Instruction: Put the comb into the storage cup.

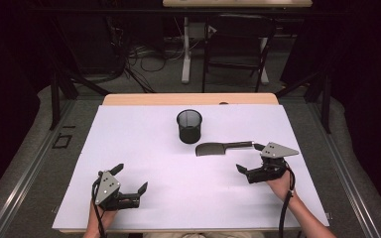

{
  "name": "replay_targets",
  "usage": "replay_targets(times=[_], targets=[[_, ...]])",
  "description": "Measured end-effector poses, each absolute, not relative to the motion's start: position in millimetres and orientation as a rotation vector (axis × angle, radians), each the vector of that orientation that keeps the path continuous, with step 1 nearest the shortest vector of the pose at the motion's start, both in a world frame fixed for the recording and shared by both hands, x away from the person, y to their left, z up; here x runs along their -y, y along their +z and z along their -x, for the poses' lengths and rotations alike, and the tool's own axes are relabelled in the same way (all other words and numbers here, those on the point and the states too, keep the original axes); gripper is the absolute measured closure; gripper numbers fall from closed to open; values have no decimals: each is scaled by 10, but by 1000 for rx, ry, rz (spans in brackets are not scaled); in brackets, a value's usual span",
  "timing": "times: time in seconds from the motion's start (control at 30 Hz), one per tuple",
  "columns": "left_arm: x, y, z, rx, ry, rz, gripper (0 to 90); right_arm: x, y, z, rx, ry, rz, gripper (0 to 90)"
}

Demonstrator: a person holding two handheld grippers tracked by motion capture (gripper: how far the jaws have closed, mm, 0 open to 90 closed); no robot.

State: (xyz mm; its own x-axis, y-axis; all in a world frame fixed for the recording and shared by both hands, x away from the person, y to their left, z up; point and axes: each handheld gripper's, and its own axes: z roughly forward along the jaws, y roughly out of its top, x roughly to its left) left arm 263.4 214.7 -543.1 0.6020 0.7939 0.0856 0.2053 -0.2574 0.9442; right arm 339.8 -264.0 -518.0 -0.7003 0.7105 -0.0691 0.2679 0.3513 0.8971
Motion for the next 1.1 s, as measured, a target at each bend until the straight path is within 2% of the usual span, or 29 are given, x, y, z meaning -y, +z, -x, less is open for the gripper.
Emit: replay_targets(times=[1.1], targets=[[-2145,-5433,-2643,-818,700,-1780,0,2621,-5134,-3933,-2118,1291,-918,0]])
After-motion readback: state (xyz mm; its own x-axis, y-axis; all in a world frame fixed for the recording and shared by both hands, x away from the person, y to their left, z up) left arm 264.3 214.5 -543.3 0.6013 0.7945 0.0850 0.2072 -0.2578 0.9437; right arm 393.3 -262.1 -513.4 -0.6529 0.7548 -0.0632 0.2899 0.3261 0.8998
